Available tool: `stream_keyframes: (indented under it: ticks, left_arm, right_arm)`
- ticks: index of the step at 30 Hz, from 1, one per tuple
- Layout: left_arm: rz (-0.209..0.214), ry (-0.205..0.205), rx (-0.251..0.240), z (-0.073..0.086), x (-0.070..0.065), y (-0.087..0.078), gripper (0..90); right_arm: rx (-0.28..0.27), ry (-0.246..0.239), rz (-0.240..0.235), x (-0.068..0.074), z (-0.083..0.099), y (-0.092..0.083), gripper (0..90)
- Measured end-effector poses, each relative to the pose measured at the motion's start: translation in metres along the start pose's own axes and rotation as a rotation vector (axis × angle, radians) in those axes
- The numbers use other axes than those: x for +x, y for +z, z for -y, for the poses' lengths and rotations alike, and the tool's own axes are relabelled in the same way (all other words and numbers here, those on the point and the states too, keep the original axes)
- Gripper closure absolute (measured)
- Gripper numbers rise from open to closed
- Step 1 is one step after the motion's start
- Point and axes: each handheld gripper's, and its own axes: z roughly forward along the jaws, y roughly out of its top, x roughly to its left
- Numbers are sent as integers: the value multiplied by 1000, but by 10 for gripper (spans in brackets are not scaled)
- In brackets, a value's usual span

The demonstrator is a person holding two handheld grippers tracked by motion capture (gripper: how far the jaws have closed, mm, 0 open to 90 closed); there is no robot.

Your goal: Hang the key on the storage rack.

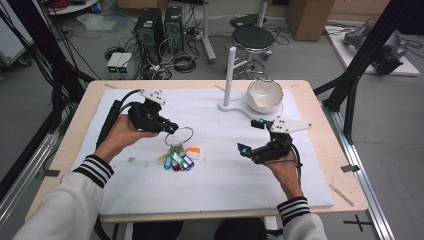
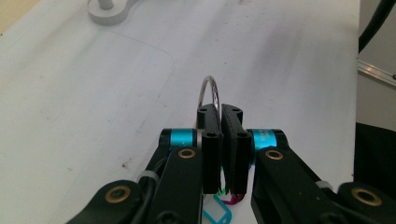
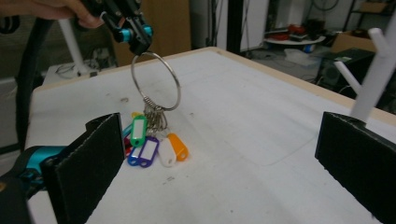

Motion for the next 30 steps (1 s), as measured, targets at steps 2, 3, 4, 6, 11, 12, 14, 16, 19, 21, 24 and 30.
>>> stream_keyframes:
  ticks: [2, 3, 4, 6, 11, 12, 14, 16, 19, 21, 24, 30]
  left_arm:
    - [8, -2, -13, 0, -1, 0, 868]
    - [12, 3, -17, 0, -1, -1, 868]
    - [11, 3, -26, -1, -2, -1, 868]
    - [20, 11, -37, -2, -3, -3, 868]
    - [35, 21, -69, -4, -6, -6, 868]
    - [45, 26, -85, -7, -8, -8, 868]
    - [46, 25, -94, -8, -9, -9, 868]
    - [55, 38, -116, -11, -10, -11, 868]
    - [66, 41, -137, -14, -11, -13, 867]
    - [71, 47, -143, -17, -13, -14, 868]
    - [82, 57, -158, -21, -14, -15, 868]
    - [97, 83, -162, -27, -19, -16, 867]
  right_arm:
    - [13, -11, -14, 0, -3, 3, 11]
    - [27, -18, -53, 1, -10, 8, 11]
    - [27, -18, -53, 1, -10, 8, 11]
    - [55, -30, -102, 1, -19, 17, 11]
    - [104, -72, -148, 3, -34, 33, 11]
    - [104, -84, -149, 3, -37, 35, 11]
    - [107, -82, -159, 2, -39, 36, 11]
    - [104, -91, -174, 0, -45, 43, 11]
    - [112, -101, -198, 1, -50, 47, 11]
    - [117, -110, -213, 2, -53, 51, 11]
    - [130, -129, -236, 4, -57, 56, 11]
    - [135, -143, -285, 6, -65, 63, 11]
